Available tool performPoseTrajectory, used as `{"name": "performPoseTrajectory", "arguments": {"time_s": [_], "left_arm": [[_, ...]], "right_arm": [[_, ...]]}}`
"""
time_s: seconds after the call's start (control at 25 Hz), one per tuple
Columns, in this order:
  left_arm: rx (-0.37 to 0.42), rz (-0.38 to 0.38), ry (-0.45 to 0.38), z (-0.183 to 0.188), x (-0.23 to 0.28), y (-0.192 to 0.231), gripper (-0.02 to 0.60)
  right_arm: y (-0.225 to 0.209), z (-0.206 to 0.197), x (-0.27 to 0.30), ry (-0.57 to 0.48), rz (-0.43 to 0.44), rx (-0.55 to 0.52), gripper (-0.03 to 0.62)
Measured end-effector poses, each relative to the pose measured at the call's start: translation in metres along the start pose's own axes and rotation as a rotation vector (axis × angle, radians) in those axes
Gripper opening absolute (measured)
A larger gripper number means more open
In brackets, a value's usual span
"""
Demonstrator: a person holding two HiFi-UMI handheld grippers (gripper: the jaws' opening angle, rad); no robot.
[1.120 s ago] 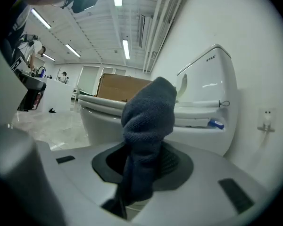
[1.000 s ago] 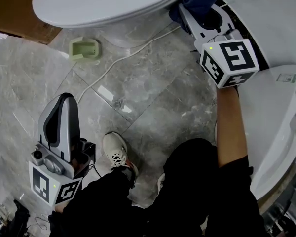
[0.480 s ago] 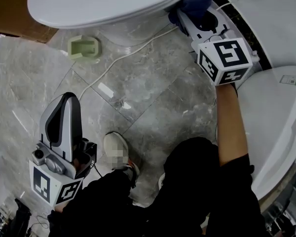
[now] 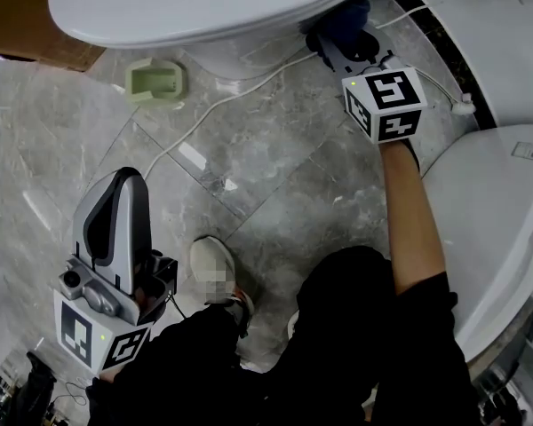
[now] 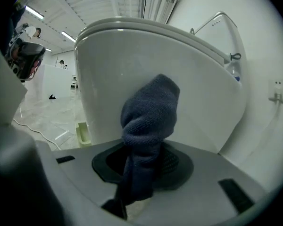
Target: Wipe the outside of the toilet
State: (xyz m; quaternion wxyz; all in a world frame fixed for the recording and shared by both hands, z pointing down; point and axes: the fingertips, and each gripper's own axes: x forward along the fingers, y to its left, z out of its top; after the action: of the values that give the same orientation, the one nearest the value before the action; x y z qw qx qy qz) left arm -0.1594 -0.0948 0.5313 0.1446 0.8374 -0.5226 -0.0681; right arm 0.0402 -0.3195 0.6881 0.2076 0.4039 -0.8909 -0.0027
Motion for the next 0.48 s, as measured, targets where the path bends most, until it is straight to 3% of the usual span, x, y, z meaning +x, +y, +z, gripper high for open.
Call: {"name": "performPoseTrajectory", "arguments": {"time_s": [0.48], "left_arm": [[-0.006,0.008,0.012,-0.002,-0.002,0.010,0.010]], "right_arm": [[0.012,-0.080,0.040,0.143,0.005,0.073,0.114]]}}
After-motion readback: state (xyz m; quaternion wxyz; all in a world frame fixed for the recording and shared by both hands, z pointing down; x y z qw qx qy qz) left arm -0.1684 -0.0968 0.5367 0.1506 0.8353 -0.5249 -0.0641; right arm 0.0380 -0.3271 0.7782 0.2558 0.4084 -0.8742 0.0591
